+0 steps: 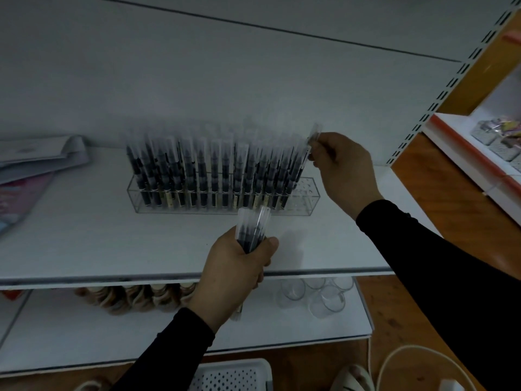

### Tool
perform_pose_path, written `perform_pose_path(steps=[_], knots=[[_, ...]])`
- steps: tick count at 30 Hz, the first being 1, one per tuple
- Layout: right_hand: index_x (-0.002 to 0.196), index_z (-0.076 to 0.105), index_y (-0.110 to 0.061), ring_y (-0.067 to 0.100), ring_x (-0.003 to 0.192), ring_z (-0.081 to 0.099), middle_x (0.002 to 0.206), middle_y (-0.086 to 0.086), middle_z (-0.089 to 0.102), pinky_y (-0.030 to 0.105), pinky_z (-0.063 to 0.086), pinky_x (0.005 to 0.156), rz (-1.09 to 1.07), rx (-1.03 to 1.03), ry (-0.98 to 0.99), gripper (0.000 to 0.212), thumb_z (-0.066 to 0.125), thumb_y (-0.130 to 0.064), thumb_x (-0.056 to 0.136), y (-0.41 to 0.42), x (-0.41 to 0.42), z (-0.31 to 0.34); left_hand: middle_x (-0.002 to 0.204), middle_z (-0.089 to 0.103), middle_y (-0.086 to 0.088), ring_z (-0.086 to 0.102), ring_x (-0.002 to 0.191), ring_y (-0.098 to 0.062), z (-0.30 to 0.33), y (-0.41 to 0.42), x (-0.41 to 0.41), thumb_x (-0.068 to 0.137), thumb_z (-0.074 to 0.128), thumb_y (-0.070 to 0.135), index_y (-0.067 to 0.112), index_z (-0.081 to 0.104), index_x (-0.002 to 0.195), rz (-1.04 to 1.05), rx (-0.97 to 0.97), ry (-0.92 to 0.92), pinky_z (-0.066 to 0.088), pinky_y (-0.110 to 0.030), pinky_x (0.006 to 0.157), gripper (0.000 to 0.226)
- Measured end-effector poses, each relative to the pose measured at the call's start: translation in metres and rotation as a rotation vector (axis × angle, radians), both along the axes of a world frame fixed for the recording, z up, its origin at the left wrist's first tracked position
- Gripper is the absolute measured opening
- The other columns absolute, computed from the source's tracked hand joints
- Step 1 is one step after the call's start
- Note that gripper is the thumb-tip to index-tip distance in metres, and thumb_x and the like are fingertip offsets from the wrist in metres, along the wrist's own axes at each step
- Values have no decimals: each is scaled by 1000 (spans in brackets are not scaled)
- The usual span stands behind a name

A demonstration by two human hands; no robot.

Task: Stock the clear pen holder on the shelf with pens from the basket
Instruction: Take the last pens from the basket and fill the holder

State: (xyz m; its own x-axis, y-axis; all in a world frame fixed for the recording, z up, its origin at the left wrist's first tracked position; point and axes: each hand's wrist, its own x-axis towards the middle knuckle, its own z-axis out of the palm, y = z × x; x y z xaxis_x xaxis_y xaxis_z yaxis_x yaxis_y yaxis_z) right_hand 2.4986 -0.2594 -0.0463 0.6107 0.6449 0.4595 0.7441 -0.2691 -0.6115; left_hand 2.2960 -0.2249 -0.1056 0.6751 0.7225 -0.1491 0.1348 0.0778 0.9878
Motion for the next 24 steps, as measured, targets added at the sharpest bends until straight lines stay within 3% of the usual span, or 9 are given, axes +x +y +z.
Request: perform_pose_path(steps=[9, 14, 17, 21, 24], knots=[[90, 67, 0, 25, 77, 64, 82, 11, 69, 31, 50, 73, 10, -87, -5, 24, 50, -17, 98, -1, -2, -9, 47, 54, 5, 47, 41, -8, 1, 0, -1, 89, 65, 20, 3, 57, 74, -5, -15, -3, 42, -20, 42, 24], [84, 65, -4, 21, 75, 62, 78, 8, 66, 10, 38, 61, -3, -108, -8, 26, 49, -19, 98, -2, -1, -11, 49, 53, 2, 46, 40, -8, 1, 0, 0, 90, 65, 19, 3, 55, 73, -10, -28, -7, 41, -19, 42, 25], [89, 67, -2, 24, 77, 62, 83, 11, 68, 12, 41, 63, -15, -137, 24, 26, 50, -20, 98, -4, -1, -14, 47, 53, 5, 46, 40, -7, 1, 0, -1, 90, 64, 20, 3, 56, 73, -20, -21, -4, 41, -19, 42, 25], [108, 70, -14, 4, 85, 58, 92, -9, 64, -6, 35, 71, -67, -127, 78, 20, 57, -23, 96, -18, -10, -19, 46, 51, 4, 46, 40, -8, 0, 1, -1, 89, 65, 21, 3, 54, 73, -20, -25, -1, 42, -20, 42, 27], [100, 71, -22, 1, 80, 60, 88, -14, 66, -2, 38, 72, -68, -80, 125, 14, 59, -27, 94, -33, -29, -23, 47, 50, 1, 45, 40, -9, 0, 1, -1, 89, 65, 20, 4, 52, 71, -20, -40, -5, 41, -20, 42, 28]])
